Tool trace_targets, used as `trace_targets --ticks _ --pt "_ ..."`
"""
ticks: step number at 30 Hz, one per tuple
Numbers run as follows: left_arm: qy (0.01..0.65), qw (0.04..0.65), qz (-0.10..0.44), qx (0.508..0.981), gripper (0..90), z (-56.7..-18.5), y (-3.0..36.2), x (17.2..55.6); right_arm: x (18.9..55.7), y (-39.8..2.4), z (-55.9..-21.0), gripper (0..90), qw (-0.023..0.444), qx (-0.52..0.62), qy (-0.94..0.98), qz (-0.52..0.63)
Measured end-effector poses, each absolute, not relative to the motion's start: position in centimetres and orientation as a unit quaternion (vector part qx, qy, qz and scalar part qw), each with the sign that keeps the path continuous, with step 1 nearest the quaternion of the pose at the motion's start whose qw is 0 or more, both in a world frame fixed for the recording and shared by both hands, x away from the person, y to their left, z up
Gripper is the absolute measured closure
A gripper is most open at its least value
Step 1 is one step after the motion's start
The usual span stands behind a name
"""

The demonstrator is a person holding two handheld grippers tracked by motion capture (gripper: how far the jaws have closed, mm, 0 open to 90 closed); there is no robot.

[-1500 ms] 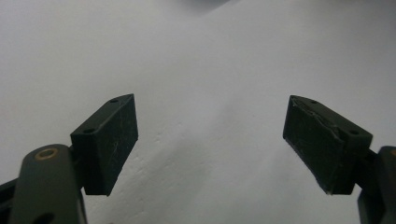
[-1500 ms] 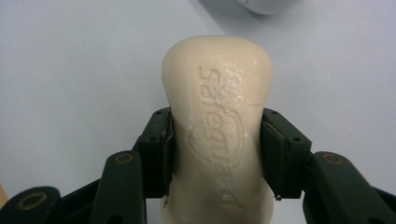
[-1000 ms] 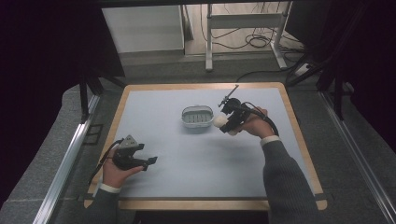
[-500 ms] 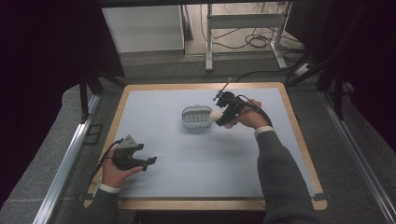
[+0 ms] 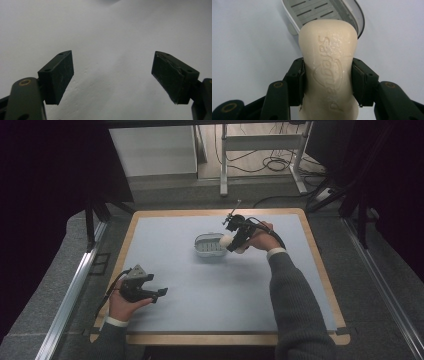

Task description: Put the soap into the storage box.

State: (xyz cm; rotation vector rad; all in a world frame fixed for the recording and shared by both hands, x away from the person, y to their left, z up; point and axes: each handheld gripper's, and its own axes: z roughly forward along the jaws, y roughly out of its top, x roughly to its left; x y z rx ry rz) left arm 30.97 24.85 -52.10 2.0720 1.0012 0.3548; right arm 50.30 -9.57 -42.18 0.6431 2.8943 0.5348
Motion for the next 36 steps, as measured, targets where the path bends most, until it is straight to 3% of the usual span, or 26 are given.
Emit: trace_targets --ticks 36 --pt "0.391 0.397 0.131 0.820 18.5 -52.3 24.6 31.0 53.5 -3.6 -44.4 49.2 0.066 0.113 0.976 0.174"
